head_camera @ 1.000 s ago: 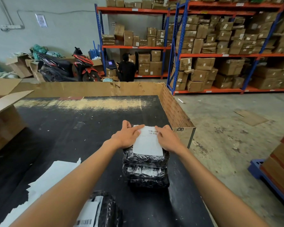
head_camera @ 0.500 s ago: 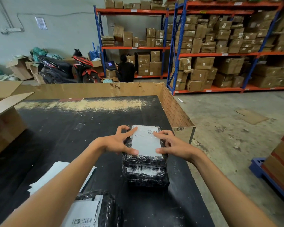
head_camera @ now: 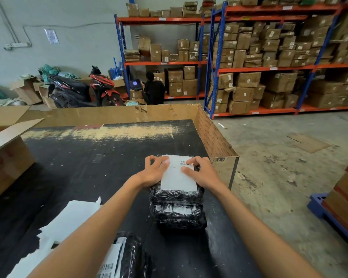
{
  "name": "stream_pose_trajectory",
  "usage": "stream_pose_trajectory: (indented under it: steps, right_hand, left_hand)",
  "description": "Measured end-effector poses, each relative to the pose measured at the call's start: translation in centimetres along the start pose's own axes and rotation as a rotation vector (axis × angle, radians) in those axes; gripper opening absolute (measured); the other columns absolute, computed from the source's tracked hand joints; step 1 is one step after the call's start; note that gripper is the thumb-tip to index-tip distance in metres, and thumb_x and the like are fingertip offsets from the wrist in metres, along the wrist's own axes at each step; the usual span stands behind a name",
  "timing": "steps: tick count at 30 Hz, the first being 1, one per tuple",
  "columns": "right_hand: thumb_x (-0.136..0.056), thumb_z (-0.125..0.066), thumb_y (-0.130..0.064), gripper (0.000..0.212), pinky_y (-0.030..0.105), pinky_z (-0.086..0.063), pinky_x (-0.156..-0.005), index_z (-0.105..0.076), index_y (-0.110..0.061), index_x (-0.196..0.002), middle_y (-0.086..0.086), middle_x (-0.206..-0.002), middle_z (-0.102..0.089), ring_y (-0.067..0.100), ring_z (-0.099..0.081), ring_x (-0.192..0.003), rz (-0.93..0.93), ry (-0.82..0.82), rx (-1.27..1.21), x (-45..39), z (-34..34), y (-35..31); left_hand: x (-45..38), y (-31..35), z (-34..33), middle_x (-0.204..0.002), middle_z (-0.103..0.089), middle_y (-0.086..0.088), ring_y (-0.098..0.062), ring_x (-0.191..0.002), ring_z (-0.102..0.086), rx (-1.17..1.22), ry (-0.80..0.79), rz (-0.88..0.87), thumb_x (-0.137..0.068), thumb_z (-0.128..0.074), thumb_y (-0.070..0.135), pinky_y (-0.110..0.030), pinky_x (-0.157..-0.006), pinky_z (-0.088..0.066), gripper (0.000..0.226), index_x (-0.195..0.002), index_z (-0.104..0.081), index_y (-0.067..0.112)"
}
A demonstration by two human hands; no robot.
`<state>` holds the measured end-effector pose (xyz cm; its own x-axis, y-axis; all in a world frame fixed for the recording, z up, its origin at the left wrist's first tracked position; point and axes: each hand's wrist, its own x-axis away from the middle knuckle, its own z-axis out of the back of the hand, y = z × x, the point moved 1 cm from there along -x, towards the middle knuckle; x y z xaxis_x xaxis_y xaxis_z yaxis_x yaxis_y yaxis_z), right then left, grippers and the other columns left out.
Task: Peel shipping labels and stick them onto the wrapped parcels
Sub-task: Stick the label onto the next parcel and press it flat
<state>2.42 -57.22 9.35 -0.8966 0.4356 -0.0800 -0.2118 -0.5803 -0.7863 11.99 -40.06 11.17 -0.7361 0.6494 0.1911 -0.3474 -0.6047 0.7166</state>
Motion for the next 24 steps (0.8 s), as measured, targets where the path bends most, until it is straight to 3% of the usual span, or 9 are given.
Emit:
stream_pose_trajectory:
  steps: [4,6,9,11,13,15,17,20,24]
  right_hand:
    - [-0.096,-0.06,-0.03,0.012,0.045,-0.044,-0.1,-0.066,-0.031,-0.107,-0.009,-0.108,-0.049,0.008,-0.056,-0.093,0.021,0.097,0.014,0.4,-0.9,-0.1]
    - [-0.099,-0.055,-0.015,0.019,0.042,-0.048,-0.098,-0.067,-0.028,-0.109,-0.007,-0.107,-0.052,0.006,-0.056,-0.093,0.043,0.109,-0.089,0.8,-0.8,0.4]
    - [-0.097,-0.06,-0.008,0.027,0.024,-0.05,-0.09,-0.061,-0.021,-0.12,0.001,-0.12,-0.059,0.015,-0.057,-0.113,0.005,0.115,-0.28,1.4,0.2,1.5]
    - [-0.095,-0.067,-0.026,0.039,0.023,-0.048,-0.088,-0.054,-0.021,-0.131,0.005,-0.129,-0.054,0.018,-0.055,-0.117,-0.058,0.138,-0.317,2.1,0.6,1.7]
    - [-0.089,-0.069,-0.048,0.064,0.03,-0.045,-0.093,-0.047,-0.019,-0.141,0.005,-0.136,-0.048,0.017,-0.051,-0.118,-0.137,0.141,-0.293,2.8,0.3,1.9]
    - [-0.078,-0.071,-0.065,0.09,0.034,-0.043,-0.101,-0.042,-0.014,-0.147,0.006,-0.143,-0.045,0.019,-0.049,-0.125,-0.187,0.101,-0.279,3.7,-0.4,1.7]
    - [-0.06,-0.073,-0.081,0.115,0.041,-0.043,-0.109,-0.041,-0.014,-0.148,0.005,-0.148,-0.046,0.024,-0.049,-0.133,-0.215,0.043,-0.3,4.7,-1.3,1.7]
    - [-0.078,-0.078,-0.055,0.091,0.036,-0.042,-0.108,-0.037,-0.016,-0.149,-0.002,-0.141,-0.05,0.025,-0.047,-0.136,-0.2,0.022,-0.365,6.1,-1.8,1.3]
    - [-0.096,-0.065,-0.033,0.066,0.051,-0.047,-0.107,-0.034,-0.022,-0.154,-0.003,-0.153,-0.045,0.024,-0.046,-0.136,-0.188,0.0,-0.379,6.9,-1.6,0.5]
  left_hand:
    - [-0.2,0.1,-0.5,-0.14,-0.014,-0.002,-0.029,-0.115,-0.05,-0.089,0.045,0.024,-0.103,-0.035,0.033,-0.041,-0.108,-0.038,0.048,-0.149,-0.026,0.024]
    - [-0.2,0.0,-0.3,-0.146,-0.014,-0.002,-0.025,-0.108,-0.051,-0.051,0.051,0.029,-0.102,-0.033,0.021,-0.037,-0.098,-0.044,0.05,-0.152,-0.025,0.022]
    - [0.4,0.1,0.4,-0.161,-0.011,-0.007,-0.028,-0.133,-0.039,0.014,0.018,0.085,-0.096,-0.039,0.017,-0.033,-0.103,-0.038,0.063,-0.155,-0.019,0.027]
    - [1.4,0.0,0.8,-0.161,-0.016,-0.011,-0.034,-0.142,-0.03,0.08,0.019,0.213,-0.099,-0.043,0.02,-0.04,-0.107,-0.036,0.063,-0.154,-0.015,0.027]
    - [2.7,-0.2,0.4,-0.143,-0.041,0.0,-0.027,-0.125,-0.047,0.201,-0.015,0.294,-0.1,-0.049,0.028,-0.046,-0.095,-0.05,0.046,-0.14,-0.027,0.025]
    - [3.5,-0.4,-0.4,-0.142,-0.049,-0.001,-0.027,-0.121,-0.055,0.267,-0.045,0.332,-0.094,-0.059,0.034,-0.048,-0.09,-0.056,0.067,-0.148,-0.021,0.021]
    - [3.7,-0.6,-1.0,-0.157,-0.034,-0.003,-0.029,-0.133,-0.047,0.315,-0.033,0.335,-0.089,-0.067,0.035,-0.046,-0.093,-0.055,0.092,-0.156,-0.003,0.026]
    - [4.4,-0.3,-1.7,-0.158,-0.032,-0.004,-0.028,-0.137,-0.042,0.415,0.012,0.318,-0.09,-0.069,0.023,-0.048,-0.101,-0.05,0.088,-0.155,-0.009,0.027]
    - [5.6,0.2,-2.5,-0.152,-0.042,-0.004,-0.03,-0.133,-0.045,0.462,0.061,0.297,-0.093,-0.064,0.015,-0.053,-0.109,-0.04,0.078,-0.153,-0.014,0.023]
